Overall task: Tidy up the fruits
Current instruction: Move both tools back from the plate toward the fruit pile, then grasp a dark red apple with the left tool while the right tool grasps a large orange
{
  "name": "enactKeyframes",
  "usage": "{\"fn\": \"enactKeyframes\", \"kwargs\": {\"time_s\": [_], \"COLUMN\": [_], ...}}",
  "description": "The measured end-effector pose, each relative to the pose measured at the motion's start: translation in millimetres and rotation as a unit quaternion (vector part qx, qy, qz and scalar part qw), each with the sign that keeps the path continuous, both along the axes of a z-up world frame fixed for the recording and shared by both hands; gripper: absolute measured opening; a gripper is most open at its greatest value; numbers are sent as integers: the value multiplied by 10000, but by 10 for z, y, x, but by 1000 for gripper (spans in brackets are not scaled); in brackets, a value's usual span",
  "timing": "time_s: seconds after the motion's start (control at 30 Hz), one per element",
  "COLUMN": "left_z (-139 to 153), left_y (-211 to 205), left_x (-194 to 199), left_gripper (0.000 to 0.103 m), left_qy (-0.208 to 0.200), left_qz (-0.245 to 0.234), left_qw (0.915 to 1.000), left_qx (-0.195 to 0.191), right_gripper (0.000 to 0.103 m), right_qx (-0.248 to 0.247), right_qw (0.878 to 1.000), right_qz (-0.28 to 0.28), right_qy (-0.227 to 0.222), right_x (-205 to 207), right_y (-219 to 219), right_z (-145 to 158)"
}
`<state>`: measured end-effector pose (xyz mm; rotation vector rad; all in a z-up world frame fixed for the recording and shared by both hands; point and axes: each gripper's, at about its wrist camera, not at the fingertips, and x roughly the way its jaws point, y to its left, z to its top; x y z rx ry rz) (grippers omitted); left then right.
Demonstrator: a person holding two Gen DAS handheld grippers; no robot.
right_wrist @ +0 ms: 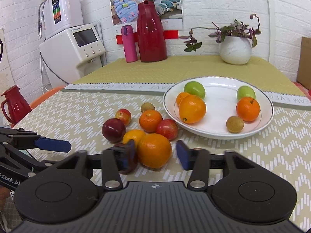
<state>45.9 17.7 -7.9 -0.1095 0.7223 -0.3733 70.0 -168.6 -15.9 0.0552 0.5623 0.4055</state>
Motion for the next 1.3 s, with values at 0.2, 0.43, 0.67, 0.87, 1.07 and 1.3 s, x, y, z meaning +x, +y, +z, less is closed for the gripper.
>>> {"fn": "enactKeyframes", "kwargs": {"time_s": [0.2,0.43,0.67,0.87,1.07,1.3], "left_z": [-50,-46,-102,-117,-115,-112], "left_y": [-177,-334,-378,-379,-376,-420], "left_x": [105,251,329,361,369,365], "left_gripper": [99,100,99,100,100,100], "left_qy": [89,42,111,128,121,104], "left_qz": [-291,-307,-296,-296,-335,-361], "left_qw": [9995,9995,9994,9994,9993,9990], "left_qx": [12,-66,136,120,135,250], "right_gripper": [67,66,68,75,77,75], "right_qx": [-56,-178,-358,-346,-319,-189], "right_qw": [10000,9998,9992,9992,9993,9997], "right_qz": [13,-100,27,158,197,138], "right_qy": [6,-34,-149,-86,5,75], "right_x": [-106,-209,-215,-190,-129,-145], "right_y": [-56,-220,-210,-221,-199,-240], "right_z": [7,34,20,-20,-70,-73]}}
